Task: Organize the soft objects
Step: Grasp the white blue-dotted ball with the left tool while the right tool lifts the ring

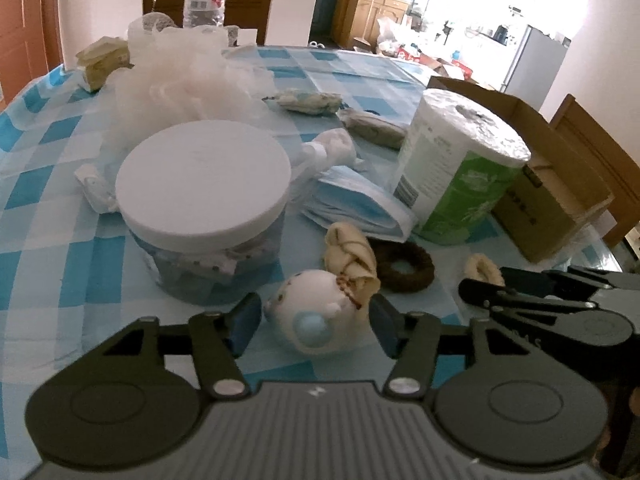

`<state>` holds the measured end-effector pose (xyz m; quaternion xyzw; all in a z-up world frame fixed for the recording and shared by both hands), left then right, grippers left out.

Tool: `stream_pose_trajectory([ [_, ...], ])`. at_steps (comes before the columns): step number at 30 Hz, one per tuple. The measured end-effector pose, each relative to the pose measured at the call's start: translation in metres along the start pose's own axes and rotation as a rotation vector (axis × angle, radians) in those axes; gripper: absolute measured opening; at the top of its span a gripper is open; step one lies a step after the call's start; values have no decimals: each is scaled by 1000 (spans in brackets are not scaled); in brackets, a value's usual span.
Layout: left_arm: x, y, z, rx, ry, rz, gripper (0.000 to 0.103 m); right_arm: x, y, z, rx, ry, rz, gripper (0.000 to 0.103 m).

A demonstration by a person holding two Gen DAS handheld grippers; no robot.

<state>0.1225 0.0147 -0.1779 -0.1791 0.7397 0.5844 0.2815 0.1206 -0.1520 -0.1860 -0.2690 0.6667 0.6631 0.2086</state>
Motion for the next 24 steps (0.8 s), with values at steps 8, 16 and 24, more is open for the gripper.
stream_pose_trajectory([
  [8, -1, -2, 3, 13, 12, 1, 48, -5, -6, -2, 10, -13, -4, 56],
  [16, -1, 0, 2, 5, -29, 10, 47, -7, -3, 5, 0, 31, 14, 34],
  [24, 0, 15, 1, 5, -132, 44, 46, -7, 17, 4, -36, 70, 24, 34],
])
Point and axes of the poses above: each gripper's, at about its wrist camera, not at the fingertips, and y roughly against the way its jaws point, z to its left, x to its underside, the point moved 7 cm from there along -y, roughly the way its jaws point, and after that the axes turned 1 degree about z, right-handed, at the moved point
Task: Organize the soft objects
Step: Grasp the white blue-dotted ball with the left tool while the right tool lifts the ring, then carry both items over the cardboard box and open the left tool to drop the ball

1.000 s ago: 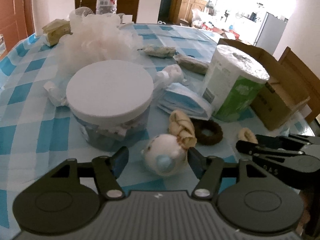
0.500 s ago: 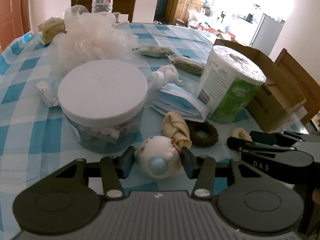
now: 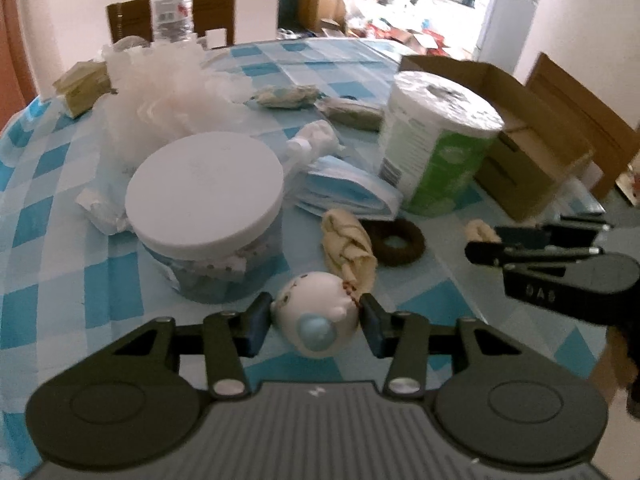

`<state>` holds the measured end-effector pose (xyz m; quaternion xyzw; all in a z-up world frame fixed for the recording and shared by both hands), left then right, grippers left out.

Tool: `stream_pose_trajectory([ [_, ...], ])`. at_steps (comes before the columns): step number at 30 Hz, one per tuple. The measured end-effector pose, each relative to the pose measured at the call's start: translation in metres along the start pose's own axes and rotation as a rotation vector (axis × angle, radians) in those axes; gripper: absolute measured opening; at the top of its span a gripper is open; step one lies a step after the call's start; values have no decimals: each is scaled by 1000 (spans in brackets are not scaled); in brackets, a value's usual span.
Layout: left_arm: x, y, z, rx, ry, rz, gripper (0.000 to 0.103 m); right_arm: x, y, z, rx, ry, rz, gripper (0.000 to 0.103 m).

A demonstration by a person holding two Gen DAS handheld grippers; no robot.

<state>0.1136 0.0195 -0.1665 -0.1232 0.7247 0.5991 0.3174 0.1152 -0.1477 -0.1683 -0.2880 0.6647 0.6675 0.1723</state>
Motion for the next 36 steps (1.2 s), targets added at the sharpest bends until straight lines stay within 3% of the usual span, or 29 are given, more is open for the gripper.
stream_pose_trajectory([
  [5, 0, 14, -11, 40, -70, 40, 46, 7, 20, -9, -29, 19, 30, 34],
  [10, -4, 26, -40, 110, -164, 68, 46, 21, 41, -33, 2, 6, 44, 34],
  [23, -64, 27, -166, 331, -343, -5, 46, 21, 92, -119, 106, -109, -24, 34],
  [33, -144, -21, -224, 312, -343, -85, 47, -4, 93, -168, 155, -152, -88, 34],
  [36, -163, -43, -233, 286, -322, -90, 54, -10, 91, -174, 162, -147, -94, 34],
])
Point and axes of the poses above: each gripper's, at about its wrist camera, not at the fingertips, and y roughly against the way its jaws point, z to its left, x to its underside, the point moved 7 cm from there along -y, roughly the way its jaws point, and after that the axes turned 1 degree about z, right-handed, at the moved point
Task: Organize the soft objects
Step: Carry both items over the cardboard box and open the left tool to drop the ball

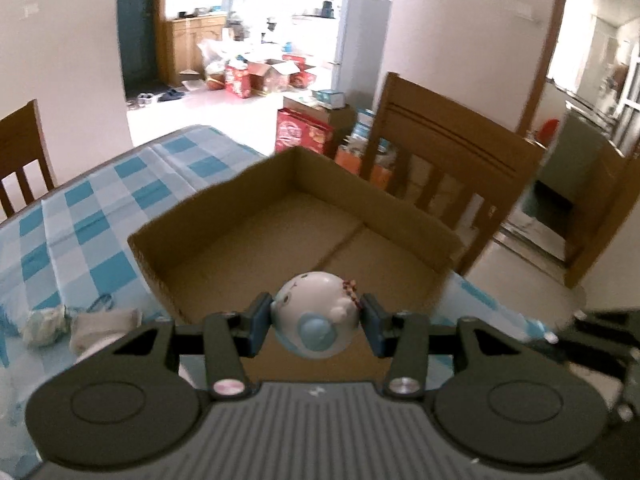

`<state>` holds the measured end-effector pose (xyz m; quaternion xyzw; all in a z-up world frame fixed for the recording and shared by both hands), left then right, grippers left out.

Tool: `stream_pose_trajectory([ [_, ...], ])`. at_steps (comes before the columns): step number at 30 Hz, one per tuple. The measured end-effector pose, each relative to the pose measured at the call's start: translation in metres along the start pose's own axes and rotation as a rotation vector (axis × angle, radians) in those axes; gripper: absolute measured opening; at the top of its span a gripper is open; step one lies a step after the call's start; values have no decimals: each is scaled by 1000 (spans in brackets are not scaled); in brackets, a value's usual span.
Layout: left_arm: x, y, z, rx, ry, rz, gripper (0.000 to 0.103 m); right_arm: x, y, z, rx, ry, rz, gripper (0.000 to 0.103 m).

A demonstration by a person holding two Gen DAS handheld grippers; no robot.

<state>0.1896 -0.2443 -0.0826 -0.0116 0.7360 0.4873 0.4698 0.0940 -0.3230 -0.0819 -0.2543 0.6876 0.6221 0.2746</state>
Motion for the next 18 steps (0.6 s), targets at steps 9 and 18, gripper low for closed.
stream_pose_trajectory([
  [9, -20, -11, 25, -60, 106, -28, 89, -19, -26, -5, -3, 14, -3, 34],
  [18, 9, 35, 31, -69, 80, 3, 92, -54, -57, -15, -2, 0, -12, 34],
])
Point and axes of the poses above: each gripper's, at about its wrist camera, not at the fingertips, and y roughly against the way its jaws point, z to its left, x to its underside, the point moved 7 cm from there along -y, roughly the way its jaws point, and after that the axes turned 1 degree about z, right-handed, at the moved point
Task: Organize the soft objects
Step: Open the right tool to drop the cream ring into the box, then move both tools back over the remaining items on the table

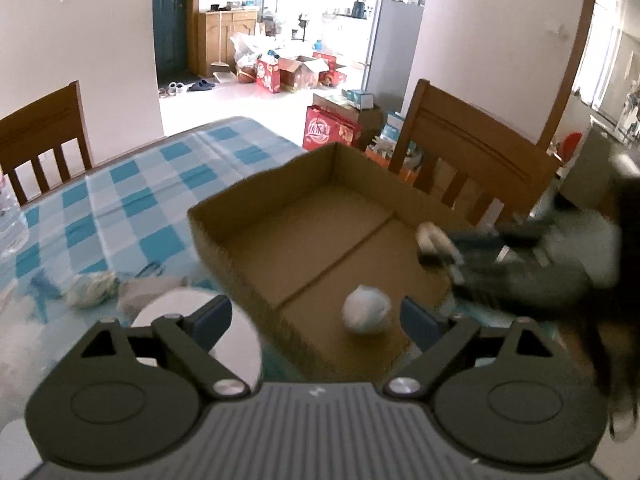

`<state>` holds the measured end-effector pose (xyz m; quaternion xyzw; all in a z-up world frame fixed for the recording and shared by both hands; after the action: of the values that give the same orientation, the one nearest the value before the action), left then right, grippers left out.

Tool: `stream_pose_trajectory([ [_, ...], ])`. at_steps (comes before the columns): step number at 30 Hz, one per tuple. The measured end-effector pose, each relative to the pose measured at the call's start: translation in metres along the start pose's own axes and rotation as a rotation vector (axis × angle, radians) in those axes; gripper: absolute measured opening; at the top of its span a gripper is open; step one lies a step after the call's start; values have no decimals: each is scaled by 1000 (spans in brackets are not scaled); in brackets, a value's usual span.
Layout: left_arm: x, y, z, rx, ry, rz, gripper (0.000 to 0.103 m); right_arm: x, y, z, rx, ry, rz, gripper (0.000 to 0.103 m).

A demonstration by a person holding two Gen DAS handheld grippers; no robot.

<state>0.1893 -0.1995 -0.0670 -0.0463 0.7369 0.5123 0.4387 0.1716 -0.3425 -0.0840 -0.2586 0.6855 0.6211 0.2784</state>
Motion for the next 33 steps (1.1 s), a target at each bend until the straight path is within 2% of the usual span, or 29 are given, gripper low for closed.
stream_pose_trajectory([
  [5, 31, 25, 2, 8, -9, 19, 93, -29, -26, 3, -2, 14, -2, 34],
  [7, 46, 31, 3, 9, -16, 33, 93, -43, -37, 3, 24, 26, -13, 35],
  [8, 54, 34, 4, 7, -22, 41, 93, -49, -41, 4, 34, 23, -17, 42],
  [9, 63, 36, 5, 4, -28, 51, 93, -54, -44, 4, 36, 14, -23, 60],
  [10, 69, 38, 5, 2, -31, 57, 93, -57, -47, 3, 35, -1, -27, 71],
  [11, 77, 40, 6, 3, -33, 65, 93, -60, -48, 3, 30, -17, -32, 89],
  [12, 84, 41, 8, 3, -32, 74, 94, -63, -48, 3, 21, -36, -49, 98],
  [13, 91, 43, 10, 0, -26, 83, 94, -64, -47, 4, 16, -47, -65, 100],
  [21, 125, 54, 24, -41, 8, 109, 94, -54, -25, 23, -7, -44, -55, 103],
  [33, 156, 68, 59, -130, 95, 115, 94, 10, 25, 71, -124, -45, -33, 103],
])
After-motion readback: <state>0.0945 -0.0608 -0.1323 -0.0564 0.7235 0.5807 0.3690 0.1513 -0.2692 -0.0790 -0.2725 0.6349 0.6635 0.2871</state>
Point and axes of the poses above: each gripper's, at about its wrist camera, not at the fingertips, and y roughly against the way its jaws point, z to its left, x to its underside, the point moved 7 cm from there along -y, roughly the way its jaws point, and after that the axes turned 1 degree about z, right-handed, at the moved point
